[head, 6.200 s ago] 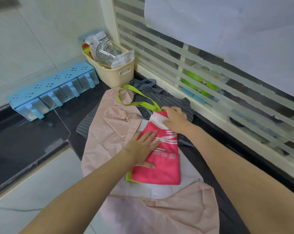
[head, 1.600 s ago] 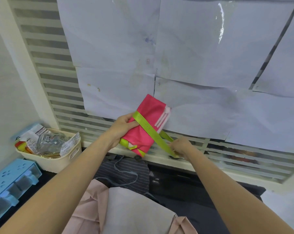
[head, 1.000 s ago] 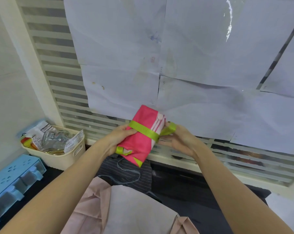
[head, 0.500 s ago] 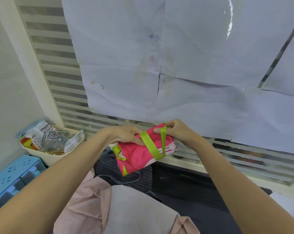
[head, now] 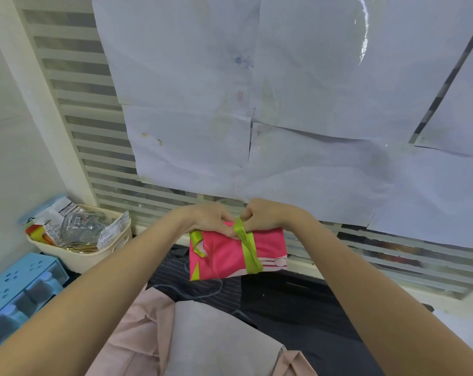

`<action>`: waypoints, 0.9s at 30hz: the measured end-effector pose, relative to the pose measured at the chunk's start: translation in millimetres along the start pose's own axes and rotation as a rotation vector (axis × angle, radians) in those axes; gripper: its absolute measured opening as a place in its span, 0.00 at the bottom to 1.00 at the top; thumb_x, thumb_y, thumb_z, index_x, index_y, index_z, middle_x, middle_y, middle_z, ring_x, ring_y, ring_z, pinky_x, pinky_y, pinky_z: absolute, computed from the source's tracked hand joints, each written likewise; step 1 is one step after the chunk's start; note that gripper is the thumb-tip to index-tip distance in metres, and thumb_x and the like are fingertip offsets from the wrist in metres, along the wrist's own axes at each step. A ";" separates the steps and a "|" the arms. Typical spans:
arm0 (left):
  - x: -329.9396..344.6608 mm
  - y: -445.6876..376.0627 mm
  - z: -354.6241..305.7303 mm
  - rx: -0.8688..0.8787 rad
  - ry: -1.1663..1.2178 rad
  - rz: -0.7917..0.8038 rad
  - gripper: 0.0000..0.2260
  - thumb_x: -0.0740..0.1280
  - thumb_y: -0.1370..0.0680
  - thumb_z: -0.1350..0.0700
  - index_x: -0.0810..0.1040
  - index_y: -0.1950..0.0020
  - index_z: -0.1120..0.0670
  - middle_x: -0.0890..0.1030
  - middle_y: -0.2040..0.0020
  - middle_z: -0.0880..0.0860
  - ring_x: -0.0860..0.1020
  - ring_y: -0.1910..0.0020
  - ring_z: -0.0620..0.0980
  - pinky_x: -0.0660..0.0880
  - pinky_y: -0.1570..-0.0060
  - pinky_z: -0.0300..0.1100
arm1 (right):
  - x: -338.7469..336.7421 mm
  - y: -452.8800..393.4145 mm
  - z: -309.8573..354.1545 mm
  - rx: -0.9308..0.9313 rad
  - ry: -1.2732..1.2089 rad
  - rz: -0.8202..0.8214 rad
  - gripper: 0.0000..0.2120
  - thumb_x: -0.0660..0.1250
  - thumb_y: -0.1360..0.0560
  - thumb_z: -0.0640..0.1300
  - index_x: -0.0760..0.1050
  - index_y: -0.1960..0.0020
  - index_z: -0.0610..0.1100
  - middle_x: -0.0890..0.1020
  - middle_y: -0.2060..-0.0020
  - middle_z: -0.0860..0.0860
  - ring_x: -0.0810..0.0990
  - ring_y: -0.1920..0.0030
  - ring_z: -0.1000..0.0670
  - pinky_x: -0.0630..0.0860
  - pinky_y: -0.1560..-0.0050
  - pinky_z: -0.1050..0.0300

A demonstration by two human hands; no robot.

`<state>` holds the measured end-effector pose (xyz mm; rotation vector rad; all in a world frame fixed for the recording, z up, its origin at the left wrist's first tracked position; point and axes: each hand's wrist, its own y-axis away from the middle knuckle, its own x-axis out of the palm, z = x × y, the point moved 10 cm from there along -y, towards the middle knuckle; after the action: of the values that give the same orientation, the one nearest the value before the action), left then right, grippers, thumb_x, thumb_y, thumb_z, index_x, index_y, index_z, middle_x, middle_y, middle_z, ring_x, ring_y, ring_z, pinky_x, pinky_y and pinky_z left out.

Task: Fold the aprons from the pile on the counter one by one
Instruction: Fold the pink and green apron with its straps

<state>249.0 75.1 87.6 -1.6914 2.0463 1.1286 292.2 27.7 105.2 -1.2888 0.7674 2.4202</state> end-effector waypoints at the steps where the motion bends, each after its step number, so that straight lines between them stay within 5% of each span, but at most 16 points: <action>1: -8.2 3.8 4.4 -0.003 0.090 -0.025 0.08 0.71 0.27 0.49 0.81 0.50 0.48 0.82 0.52 0.51 0.81 0.54 0.50 0.78 0.47 0.45 | -2.4 -1.5 -1.3 -0.005 -0.013 -0.034 0.24 0.69 0.26 0.53 0.61 0.73 0.46 0.62 0.74 0.51 0.61 0.71 0.52 0.57 0.70 0.58; 5: -34.3 19.2 25.2 -0.049 0.219 -0.050 0.19 0.73 0.31 0.49 0.78 0.41 0.50 0.83 0.47 0.53 0.81 0.48 0.52 0.77 0.44 0.46 | -21.7 1.8 -3.9 -0.004 -0.115 -0.185 0.21 0.71 0.30 0.58 0.71 0.66 0.42 0.68 0.70 0.47 0.67 0.68 0.50 0.62 0.67 0.58; 8: -49.6 25.5 29.4 -0.024 0.296 -0.141 0.15 0.72 0.28 0.55 0.80 0.41 0.53 0.84 0.49 0.54 0.81 0.50 0.50 0.76 0.44 0.45 | -37.6 2.0 9.7 -0.039 -0.069 -0.273 0.23 0.71 0.30 0.59 0.71 0.69 0.41 0.65 0.72 0.47 0.65 0.69 0.50 0.59 0.67 0.56; 12: -55.6 28.2 16.3 0.056 0.356 -0.244 0.06 0.70 0.26 0.61 0.80 0.49 0.59 0.83 0.57 0.52 0.80 0.56 0.49 0.78 0.52 0.40 | -39.5 -5.0 55.9 -0.127 0.104 -0.287 0.25 0.64 0.23 0.49 0.60 0.75 0.43 0.63 0.77 0.48 0.63 0.73 0.48 0.58 0.72 0.56; 15: -64.2 37.7 6.7 0.118 0.466 -0.265 0.02 0.68 0.25 0.61 0.81 0.54 0.56 0.84 0.60 0.50 0.81 0.59 0.46 0.78 0.57 0.36 | -54.9 -4.3 65.7 -0.151 -0.027 -0.314 0.25 0.63 0.22 0.45 0.59 0.76 0.44 0.61 0.78 0.49 0.60 0.75 0.52 0.57 0.77 0.62; 18: -78.0 48.4 3.8 0.135 0.525 -0.311 0.06 0.68 0.26 0.56 0.81 0.52 0.55 0.84 0.55 0.52 0.82 0.56 0.48 0.78 0.48 0.43 | -72.4 -2.0 62.1 -0.128 -0.191 -0.325 0.24 0.62 0.21 0.46 0.60 0.74 0.46 0.61 0.76 0.49 0.59 0.74 0.52 0.56 0.76 0.62; 22: -102.3 64.2 3.8 0.128 0.500 -0.494 0.07 0.68 0.24 0.55 0.78 0.50 0.58 0.82 0.59 0.52 0.81 0.63 0.46 0.79 0.59 0.38 | -84.3 -0.9 79.2 -0.128 -0.159 -0.283 0.21 0.59 0.20 0.45 0.62 0.71 0.44 0.65 0.74 0.49 0.63 0.73 0.52 0.59 0.72 0.59; 27: -124.8 95.0 8.7 0.095 0.412 -0.644 0.08 0.70 0.26 0.53 0.76 0.51 0.56 0.81 0.56 0.53 0.80 0.60 0.48 0.78 0.60 0.38 | -82.3 -10.0 96.0 -0.129 -0.366 -0.171 0.20 0.60 0.20 0.46 0.62 0.70 0.46 0.62 0.75 0.50 0.61 0.73 0.52 0.62 0.69 0.60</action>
<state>195.7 173.1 198.4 -2.4225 1.4940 0.4950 278.0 90.8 214.2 -0.8698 0.3900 2.4927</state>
